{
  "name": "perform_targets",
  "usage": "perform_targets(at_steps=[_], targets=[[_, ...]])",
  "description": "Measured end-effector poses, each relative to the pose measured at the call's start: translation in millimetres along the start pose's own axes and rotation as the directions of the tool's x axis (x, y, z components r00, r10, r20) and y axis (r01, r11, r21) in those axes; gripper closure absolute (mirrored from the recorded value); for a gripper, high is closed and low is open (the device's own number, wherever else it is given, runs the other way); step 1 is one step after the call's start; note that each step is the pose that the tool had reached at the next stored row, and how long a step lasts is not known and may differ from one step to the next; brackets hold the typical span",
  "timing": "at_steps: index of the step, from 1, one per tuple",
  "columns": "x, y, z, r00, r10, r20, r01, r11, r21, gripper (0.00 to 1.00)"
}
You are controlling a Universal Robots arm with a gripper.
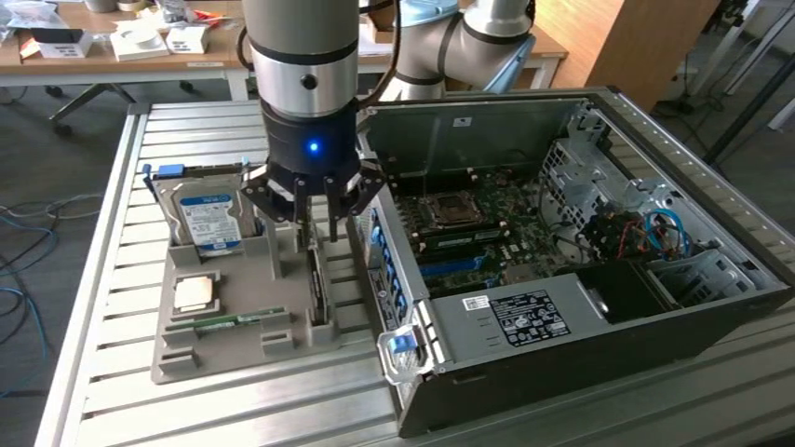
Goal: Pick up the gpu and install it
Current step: 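Pick up the gpu and move the gpu toward the slot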
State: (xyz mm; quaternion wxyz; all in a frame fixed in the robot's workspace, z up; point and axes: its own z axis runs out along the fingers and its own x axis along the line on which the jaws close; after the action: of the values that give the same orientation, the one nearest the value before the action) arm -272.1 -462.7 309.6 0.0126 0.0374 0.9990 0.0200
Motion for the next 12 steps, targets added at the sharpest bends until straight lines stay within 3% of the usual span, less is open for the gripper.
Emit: perform_targets(at_steps=[12], targets=[[0.4, -0.6, 14.5, 1.0000, 0.000, -0.0001, 0.000, 1.0000, 0.0001, 0.64]])
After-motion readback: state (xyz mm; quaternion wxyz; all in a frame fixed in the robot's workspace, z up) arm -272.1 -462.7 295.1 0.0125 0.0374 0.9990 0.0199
